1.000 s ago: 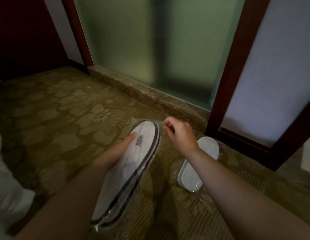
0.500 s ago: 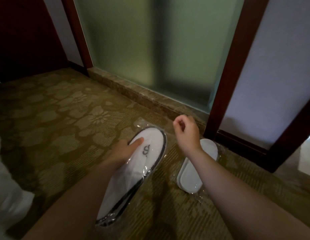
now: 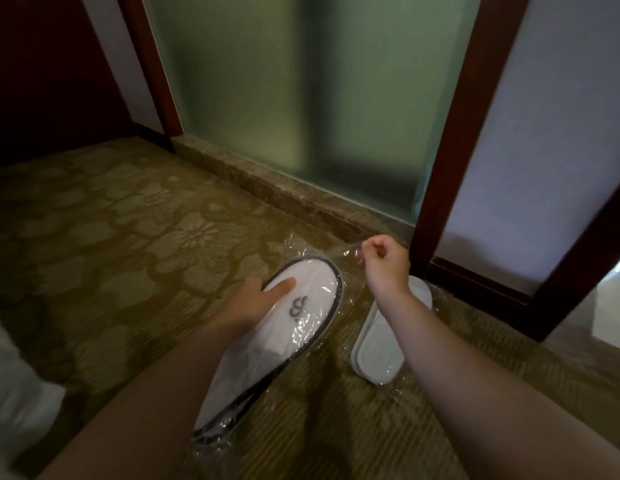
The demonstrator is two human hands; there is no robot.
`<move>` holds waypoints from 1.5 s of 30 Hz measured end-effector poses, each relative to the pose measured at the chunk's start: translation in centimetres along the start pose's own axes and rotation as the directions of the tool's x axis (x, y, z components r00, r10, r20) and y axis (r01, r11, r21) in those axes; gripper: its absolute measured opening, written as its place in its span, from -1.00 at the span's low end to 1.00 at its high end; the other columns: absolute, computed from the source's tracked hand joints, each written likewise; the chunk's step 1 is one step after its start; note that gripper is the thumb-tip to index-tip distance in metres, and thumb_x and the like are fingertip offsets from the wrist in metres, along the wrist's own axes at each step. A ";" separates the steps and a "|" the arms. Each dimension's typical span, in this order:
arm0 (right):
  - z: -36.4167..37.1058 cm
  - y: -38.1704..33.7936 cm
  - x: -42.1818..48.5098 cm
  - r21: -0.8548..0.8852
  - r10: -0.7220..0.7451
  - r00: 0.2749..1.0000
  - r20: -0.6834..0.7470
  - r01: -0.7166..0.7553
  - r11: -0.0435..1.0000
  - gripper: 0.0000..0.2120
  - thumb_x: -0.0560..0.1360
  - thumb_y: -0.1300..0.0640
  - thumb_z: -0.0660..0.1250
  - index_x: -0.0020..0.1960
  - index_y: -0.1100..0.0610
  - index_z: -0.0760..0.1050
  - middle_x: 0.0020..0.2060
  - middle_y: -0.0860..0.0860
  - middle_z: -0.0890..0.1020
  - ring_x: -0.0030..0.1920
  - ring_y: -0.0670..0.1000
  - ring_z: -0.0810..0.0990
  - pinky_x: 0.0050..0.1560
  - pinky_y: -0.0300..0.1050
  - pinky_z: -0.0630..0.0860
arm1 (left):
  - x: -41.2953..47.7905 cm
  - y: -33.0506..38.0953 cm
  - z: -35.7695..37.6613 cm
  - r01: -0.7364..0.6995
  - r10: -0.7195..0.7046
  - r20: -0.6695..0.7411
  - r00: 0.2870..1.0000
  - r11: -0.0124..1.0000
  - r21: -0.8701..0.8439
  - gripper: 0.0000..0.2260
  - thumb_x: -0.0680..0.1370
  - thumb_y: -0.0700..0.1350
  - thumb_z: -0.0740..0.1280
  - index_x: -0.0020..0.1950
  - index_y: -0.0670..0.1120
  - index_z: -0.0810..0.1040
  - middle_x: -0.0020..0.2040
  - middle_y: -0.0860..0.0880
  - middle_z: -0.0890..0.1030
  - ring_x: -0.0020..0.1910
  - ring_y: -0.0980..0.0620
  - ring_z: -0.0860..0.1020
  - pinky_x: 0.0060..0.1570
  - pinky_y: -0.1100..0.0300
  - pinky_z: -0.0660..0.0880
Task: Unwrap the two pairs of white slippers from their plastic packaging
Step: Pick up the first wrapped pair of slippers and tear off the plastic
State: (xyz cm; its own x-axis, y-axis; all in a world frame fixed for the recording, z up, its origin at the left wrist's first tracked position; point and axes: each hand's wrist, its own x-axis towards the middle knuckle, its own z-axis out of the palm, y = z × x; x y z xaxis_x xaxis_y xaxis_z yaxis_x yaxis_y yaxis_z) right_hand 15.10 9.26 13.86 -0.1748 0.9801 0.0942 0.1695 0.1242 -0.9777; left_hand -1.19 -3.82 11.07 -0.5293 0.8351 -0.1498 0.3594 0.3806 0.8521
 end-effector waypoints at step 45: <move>1.3 -2.7 -0.7 -0.111 -0.050 0.865 0.499 0.121 0.986 -0.74 0.52 0.23 0.28 -0.30 -0.02 0.51 -0.34 -0.07 0.56 -0.27 -0.07 0.52 -0.22 -0.27 0.42 | 0.2 -1.7 -2.5 -0.098 0.126 -0.042 0.991 0.905 0.415 -0.45 0.32 0.45 0.15 0.10 0.10 0.47 0.02 0.01 0.60 0.02 -0.04 0.57 0.02 0.04 0.51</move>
State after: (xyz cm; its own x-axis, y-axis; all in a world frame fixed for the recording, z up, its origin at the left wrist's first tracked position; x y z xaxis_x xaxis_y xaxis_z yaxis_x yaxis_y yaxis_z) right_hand 13.49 8.00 16.21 -0.6441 0.7640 0.0368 0.2534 0.2585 -0.9322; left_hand -3.83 -5.26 10.86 -0.5114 0.8591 -0.0198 0.6956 0.4274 0.5775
